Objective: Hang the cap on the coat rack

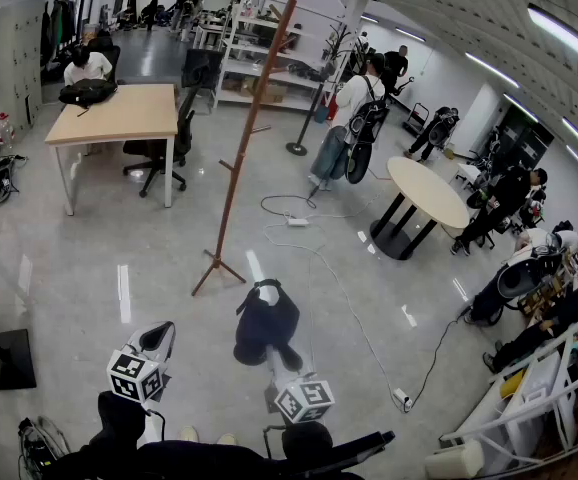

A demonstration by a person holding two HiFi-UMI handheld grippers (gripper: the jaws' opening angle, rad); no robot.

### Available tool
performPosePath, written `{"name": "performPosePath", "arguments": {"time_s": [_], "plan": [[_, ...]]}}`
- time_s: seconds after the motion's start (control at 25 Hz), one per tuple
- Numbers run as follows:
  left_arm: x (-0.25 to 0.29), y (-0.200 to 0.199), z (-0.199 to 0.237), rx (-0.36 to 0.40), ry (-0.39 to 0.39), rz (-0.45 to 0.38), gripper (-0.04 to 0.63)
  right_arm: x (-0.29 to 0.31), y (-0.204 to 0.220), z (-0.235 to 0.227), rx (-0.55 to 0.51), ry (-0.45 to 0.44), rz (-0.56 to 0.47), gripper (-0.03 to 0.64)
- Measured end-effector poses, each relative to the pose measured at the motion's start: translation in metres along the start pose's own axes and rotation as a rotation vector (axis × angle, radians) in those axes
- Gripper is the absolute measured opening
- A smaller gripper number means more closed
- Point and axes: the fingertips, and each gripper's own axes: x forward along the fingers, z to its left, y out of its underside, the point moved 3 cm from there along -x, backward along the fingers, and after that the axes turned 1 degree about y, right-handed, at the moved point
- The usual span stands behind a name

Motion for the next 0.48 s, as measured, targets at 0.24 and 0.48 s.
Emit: {"name": "performPosePath", "arguments": {"time_s": [0.24,0.48], "plan": [[-0.001,0.0,-0.001,0.001,0.006,0.001,0.002,-0.001,-0.003,0.0,-0.015,0.0,-0.011,0.035],[-0.006,-0.002,0.01,-0.001,0.002,-0.002,0.002,0.006,0.0,0.003,0.019,0.025,-0.012,0.035]]}}
